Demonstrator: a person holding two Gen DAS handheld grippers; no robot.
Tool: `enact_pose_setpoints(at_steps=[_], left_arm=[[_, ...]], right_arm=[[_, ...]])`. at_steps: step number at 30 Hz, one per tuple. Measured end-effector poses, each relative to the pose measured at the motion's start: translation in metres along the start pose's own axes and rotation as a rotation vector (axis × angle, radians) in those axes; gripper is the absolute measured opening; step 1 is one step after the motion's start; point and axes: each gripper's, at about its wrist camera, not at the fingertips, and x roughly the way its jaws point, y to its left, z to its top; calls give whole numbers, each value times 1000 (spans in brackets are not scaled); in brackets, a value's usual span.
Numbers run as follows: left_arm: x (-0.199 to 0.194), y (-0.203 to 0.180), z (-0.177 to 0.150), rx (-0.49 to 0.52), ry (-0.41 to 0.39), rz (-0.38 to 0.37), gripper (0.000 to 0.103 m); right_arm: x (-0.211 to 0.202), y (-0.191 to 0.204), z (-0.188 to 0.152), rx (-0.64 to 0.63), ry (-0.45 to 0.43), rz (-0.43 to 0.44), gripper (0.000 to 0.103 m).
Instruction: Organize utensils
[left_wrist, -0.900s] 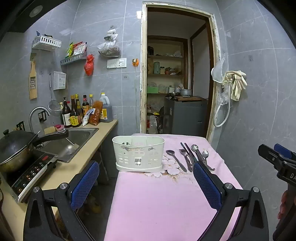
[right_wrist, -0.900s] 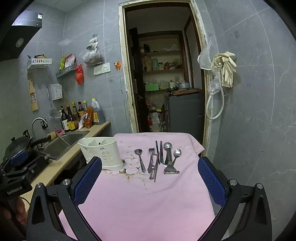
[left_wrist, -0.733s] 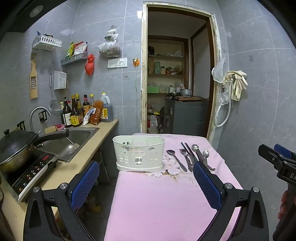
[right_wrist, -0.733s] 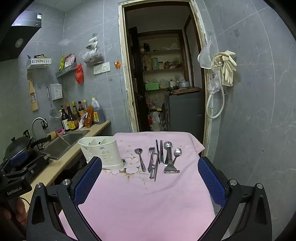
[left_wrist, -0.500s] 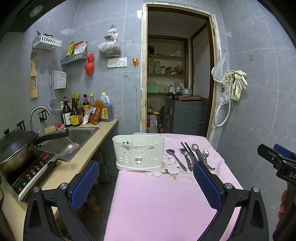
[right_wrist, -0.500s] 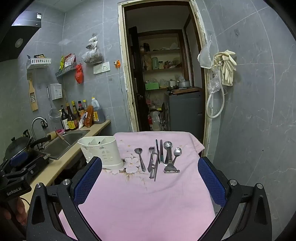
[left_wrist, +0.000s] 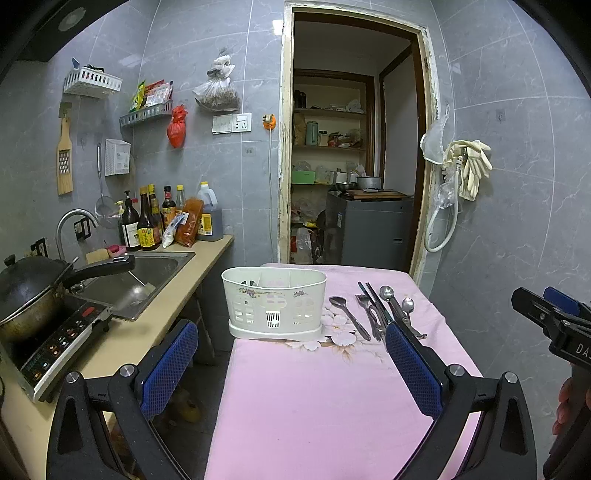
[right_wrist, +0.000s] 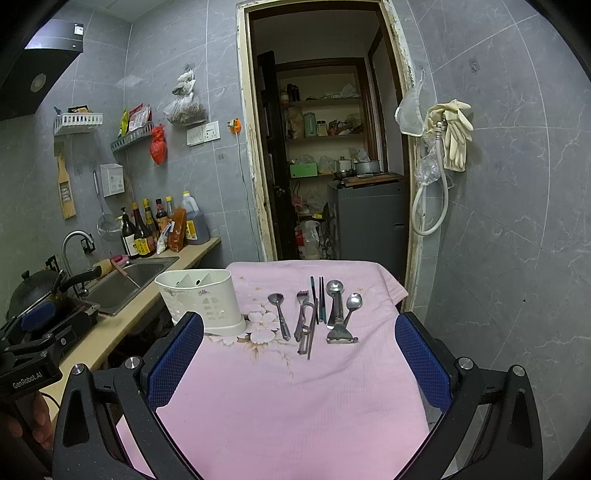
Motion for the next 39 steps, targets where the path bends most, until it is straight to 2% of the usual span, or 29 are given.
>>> enact_pose_setpoints(at_steps=[39], left_arm=[[0, -3, -2, -6, 3, -2, 102]], right_arm=[[4, -2, -6, 3, 9, -6, 102]])
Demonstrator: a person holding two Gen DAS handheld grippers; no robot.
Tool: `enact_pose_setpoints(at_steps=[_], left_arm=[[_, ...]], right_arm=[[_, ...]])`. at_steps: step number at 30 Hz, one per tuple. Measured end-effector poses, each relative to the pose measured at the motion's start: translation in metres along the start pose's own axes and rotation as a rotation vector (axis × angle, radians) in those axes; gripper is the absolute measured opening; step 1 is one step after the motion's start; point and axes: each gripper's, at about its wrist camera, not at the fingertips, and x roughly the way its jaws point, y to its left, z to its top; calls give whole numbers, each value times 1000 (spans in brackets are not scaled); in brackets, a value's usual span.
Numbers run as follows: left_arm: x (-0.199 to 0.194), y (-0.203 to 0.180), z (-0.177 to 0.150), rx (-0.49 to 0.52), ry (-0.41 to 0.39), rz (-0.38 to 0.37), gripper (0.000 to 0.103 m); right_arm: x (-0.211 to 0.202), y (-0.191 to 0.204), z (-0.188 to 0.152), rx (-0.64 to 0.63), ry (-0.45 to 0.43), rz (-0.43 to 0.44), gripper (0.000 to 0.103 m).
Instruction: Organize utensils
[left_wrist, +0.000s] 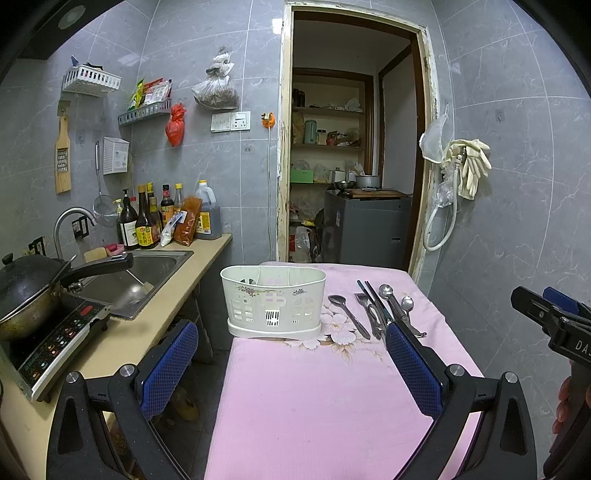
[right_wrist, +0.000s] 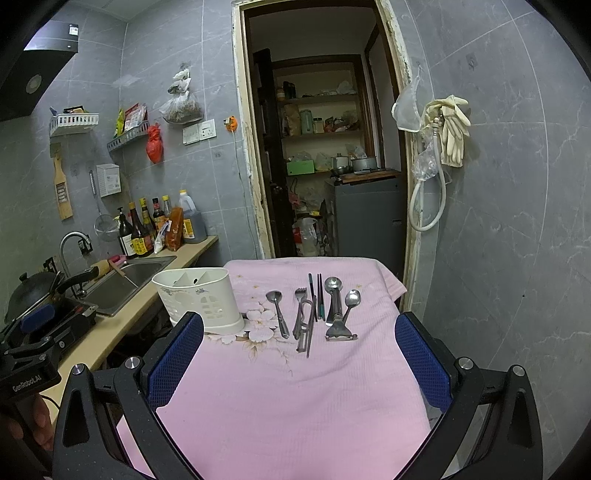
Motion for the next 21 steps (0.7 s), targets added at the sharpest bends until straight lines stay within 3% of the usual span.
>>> enact_pose_setpoints(at_steps=[21], left_arm=[[0, -3, -3, 0, 2, 0, 102]], right_arm=[[5, -2, -5, 3, 11, -3, 102]])
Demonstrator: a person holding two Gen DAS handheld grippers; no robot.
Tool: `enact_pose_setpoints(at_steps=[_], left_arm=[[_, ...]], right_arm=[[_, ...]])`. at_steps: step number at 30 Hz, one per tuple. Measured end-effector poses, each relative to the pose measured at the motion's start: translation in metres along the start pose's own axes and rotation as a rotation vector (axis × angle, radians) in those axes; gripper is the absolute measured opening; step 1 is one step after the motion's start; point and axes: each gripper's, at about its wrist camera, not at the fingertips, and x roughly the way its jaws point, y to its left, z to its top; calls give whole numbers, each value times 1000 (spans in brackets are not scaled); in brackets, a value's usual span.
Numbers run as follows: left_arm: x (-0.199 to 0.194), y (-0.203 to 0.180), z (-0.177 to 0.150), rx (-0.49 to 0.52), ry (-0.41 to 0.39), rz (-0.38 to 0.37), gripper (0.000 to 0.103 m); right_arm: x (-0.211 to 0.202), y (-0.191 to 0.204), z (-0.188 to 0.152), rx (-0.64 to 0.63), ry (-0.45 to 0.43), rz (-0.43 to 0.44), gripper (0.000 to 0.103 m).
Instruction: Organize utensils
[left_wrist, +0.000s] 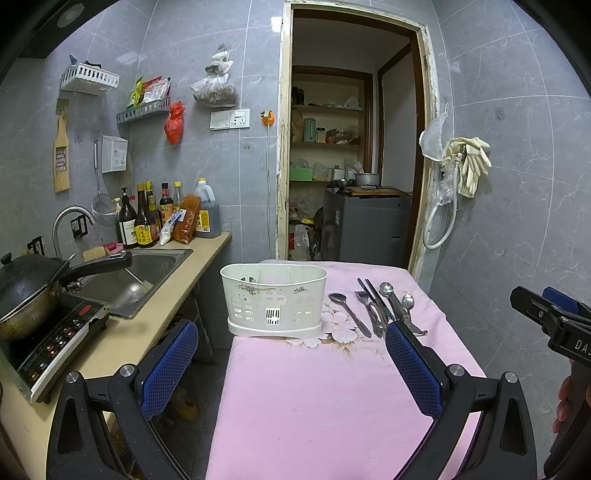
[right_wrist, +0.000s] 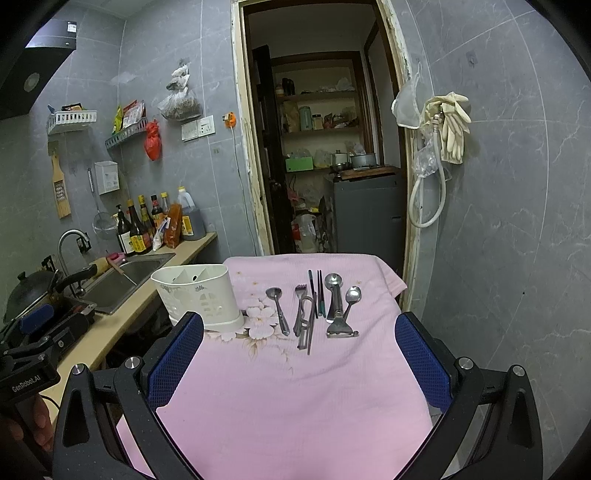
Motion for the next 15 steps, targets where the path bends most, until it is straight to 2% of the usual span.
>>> enact_pose_setpoints(at_steps=[15], left_arm=[[11, -7, -8, 2, -8, -7, 102]], right_arm=[[4, 11, 0, -34, -14, -28, 102]])
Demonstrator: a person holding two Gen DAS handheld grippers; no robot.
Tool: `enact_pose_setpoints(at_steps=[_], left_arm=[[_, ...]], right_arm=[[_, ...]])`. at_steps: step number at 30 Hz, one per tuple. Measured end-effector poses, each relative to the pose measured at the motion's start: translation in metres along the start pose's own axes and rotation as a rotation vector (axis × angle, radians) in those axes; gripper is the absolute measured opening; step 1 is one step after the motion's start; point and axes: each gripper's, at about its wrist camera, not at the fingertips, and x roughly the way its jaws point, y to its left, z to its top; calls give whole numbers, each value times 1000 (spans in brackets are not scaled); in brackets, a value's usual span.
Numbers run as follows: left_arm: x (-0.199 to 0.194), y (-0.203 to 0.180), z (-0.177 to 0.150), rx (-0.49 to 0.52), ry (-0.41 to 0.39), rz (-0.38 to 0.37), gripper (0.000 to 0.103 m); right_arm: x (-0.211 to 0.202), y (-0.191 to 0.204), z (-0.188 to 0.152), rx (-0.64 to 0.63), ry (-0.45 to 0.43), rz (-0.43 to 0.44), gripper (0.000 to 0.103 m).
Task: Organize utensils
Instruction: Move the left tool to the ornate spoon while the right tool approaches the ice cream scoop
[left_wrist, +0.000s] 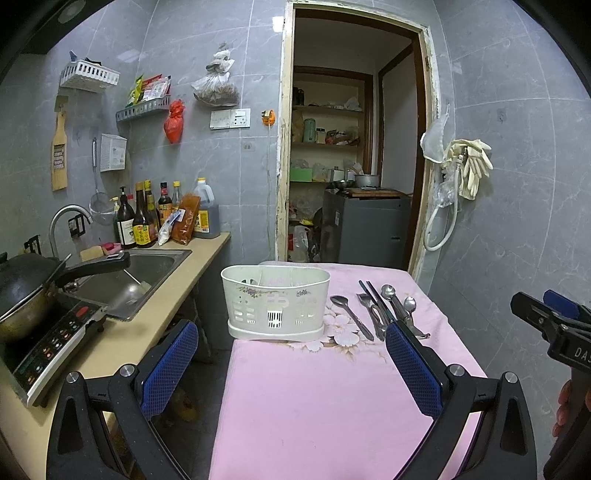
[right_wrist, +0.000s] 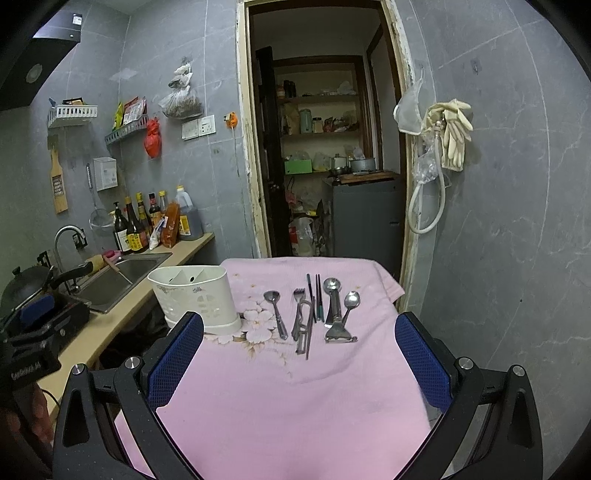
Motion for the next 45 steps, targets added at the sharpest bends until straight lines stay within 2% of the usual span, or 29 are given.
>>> enact_pose_setpoints(at_steps=[6, 12, 18, 24, 30, 36, 40, 45], left_arm=[[11, -9, 10, 5, -39, -28, 102], [28, -16, 39, 9, -84, -88, 102], [50, -40, 63, 31, -122, -128, 102], [82, -73, 78, 29, -132, -138, 102], [130, -109, 83, 37, -91, -159, 102], [190, -141, 76, 32, -31, -166, 102], [232, -154, 67, 25, 12, -126, 102], [291, -158, 47, -36, 106, -46, 101]], right_arm=[[-4, -2, 23, -44, -44, -32, 102], [0, -16, 54, -51, -113, -60, 102], [20, -38, 83, -56, -149, -61, 102], [60, -70, 106, -75, -143, -45, 102], [113, -109, 117, -98, -112, -8, 102], [182, -140, 107, -106, -62, 54, 102], [232, -151, 88, -92, -5, 107, 102], [300, -158, 53, -57, 137, 214, 102]])
